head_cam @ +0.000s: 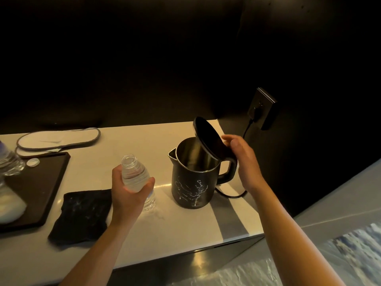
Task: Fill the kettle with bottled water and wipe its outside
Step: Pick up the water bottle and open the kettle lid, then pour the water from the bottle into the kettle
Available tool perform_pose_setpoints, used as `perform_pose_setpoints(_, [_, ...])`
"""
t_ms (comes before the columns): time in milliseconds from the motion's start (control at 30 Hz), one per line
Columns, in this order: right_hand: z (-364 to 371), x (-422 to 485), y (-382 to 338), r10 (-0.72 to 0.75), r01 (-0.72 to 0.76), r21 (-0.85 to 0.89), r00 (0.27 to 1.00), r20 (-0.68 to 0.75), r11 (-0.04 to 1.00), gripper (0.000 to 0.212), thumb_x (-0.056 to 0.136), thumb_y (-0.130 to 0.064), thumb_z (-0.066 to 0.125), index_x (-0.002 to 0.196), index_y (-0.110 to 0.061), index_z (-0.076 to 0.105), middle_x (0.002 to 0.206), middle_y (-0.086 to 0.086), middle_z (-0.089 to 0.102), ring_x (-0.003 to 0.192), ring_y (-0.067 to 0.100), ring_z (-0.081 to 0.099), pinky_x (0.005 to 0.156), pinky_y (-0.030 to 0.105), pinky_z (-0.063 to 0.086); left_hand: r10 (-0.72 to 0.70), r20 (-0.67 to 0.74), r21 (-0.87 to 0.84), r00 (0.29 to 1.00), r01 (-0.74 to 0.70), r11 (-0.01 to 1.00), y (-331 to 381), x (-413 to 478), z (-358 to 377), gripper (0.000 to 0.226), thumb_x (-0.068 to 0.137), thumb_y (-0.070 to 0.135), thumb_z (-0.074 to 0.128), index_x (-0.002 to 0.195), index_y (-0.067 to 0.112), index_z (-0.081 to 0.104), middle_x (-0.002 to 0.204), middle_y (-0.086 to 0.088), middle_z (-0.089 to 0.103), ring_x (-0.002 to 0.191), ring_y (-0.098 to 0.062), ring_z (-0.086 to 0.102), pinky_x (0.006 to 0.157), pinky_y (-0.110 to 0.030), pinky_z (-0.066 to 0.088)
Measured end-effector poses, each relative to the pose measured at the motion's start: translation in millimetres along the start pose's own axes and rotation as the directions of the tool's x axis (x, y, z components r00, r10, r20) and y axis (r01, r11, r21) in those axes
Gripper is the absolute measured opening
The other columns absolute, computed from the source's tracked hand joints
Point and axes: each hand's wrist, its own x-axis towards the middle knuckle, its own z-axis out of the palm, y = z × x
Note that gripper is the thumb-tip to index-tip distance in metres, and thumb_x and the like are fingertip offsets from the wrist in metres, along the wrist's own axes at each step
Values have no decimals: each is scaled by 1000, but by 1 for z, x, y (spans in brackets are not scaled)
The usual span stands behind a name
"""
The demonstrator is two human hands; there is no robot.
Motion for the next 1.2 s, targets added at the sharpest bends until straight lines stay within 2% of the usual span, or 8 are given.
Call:
perform_pose_setpoints(100, [2,-2,-11,-111,162,-333,980,167,929,89,78,-82,58,152,-36,38,132,-18,52,121,4,55,93,23,50,-17,-32,-36,999,16,999,1,-5,2,73,70,27,90,115,60,43,103,43,56,99,13,60,71,-2,49])
perform_pose_setpoints(267, [11,0,-10,-148,235,-502,967,207,832,110,78,-89,45,161,-21,24,136,-1,40,122,20,48,98,45,51,-71,-95,-96,993,61,994,-6,-16,12,70,70,53,76,130,36,43,111,19,57,102,13,59,76,-2,49])
perform_pose_setpoints(367, [11,-2,-8,-200,261,-458,963,178,850,113,79,-93,35,161,-16,26,124,-1,38,107,19,49,83,32,49,-78,-117,-127,990,63,990,-6,-15,16,74,72,51,75,132,19,46,112,0,57,100,12,61,78,-3,49])
perform_pose_setpoints(467, [11,-3,-8,-197,244,-420,969,151,874,118,76,-97,32,161,-14,27,121,-1,38,105,17,49,81,17,43,-64,-125,-132,990,48,990,-5,-12,15,64,72,49,75,126,27,49,110,19,61,98,12,61,78,-3,49])
perform_pose_setpoints(567, [11,-4,-11,-204,247,-369,967,152,896,104,80,-93,32,156,-21,34,116,-8,39,103,4,47,82,8,41,-33,-105,-106,994,22,994,-2,-9,11,58,72,49,75,121,37,47,102,44,57,96,13,61,77,-3,49])
perform_pose_setpoints(700, [10,-8,-14,-160,181,-171,978,130,968,41,91,-74,40,127,-55,48,115,-9,46,98,-14,49,87,18,42,3,-47,-72,999,-6,997,7,1,5,51,72,49,76,116,48,49,102,43,58,97,10,62,73,-2,49])
perform_pose_setpoints(800, [10,-14,-19,-137,152,-134,983,121,979,41,83,-89,35,120,-76,45,122,-15,47,106,-19,49,86,1,37,48,40,-34,998,-46,998,17,13,-5,58,72,52,75,122,38,49,100,40,59,96,9,63,72,-2,49])
perform_pose_setpoints(1200, [8,-10,-8,-138,151,-110,983,120,982,59,95,-65,34,134,-24,50,124,8,53,109,-4,53,86,3,39,72,592,246,803,-265,932,83,82,-26,82,65,69,73,130,23,54,114,5,67,97,-20,69,74,-20,54])
